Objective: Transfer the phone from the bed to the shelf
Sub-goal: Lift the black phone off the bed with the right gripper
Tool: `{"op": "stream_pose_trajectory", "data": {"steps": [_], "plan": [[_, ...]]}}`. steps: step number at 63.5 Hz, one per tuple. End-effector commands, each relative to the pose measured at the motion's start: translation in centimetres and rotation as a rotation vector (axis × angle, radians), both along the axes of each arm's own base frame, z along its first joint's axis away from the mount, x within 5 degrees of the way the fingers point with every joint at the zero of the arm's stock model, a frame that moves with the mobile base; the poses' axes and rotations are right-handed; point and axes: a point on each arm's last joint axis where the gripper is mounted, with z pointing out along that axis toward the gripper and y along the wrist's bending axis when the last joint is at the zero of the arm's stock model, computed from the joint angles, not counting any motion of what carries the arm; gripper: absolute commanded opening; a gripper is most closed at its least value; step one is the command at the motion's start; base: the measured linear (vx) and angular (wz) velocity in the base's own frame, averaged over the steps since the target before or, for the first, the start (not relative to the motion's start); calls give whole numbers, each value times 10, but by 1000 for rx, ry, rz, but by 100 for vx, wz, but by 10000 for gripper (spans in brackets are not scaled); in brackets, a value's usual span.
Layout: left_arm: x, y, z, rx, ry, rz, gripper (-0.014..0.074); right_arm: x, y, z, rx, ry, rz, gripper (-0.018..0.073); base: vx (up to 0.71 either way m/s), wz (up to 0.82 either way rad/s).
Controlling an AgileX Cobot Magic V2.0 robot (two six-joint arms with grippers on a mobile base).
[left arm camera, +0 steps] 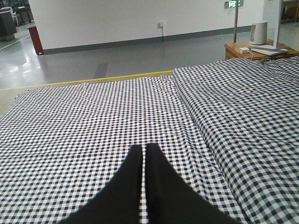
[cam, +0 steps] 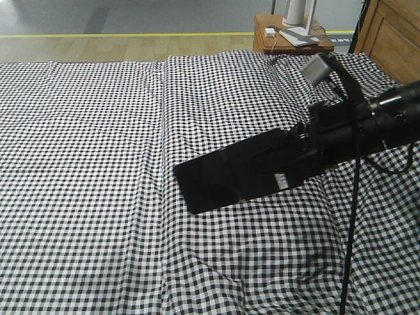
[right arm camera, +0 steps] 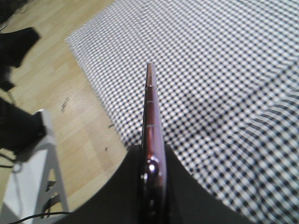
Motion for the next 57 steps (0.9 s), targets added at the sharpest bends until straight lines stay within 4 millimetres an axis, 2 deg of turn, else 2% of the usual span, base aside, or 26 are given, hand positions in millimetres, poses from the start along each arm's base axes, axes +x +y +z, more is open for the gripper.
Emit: {"op": "stream_pose_trajectory", "data": {"steps": [1, 12, 22, 57], "plan": [[-1, 0, 16, -4, -108, -4, 1, -27, 17, 30, 93, -12, 108, -1, 0, 0], [-1, 0, 16, -4, -108, -4, 1, -53, 43, 39, 104, 4, 204, -1, 0, 0], [-1, 0, 16, -4, -108, -4, 1, -67, 56, 42, 108, 7, 267, -1, 0, 0], [-1, 0, 16, -4, -108, -4, 1, -69, 60, 47, 165, 26, 267, -1, 0, 0]]}}
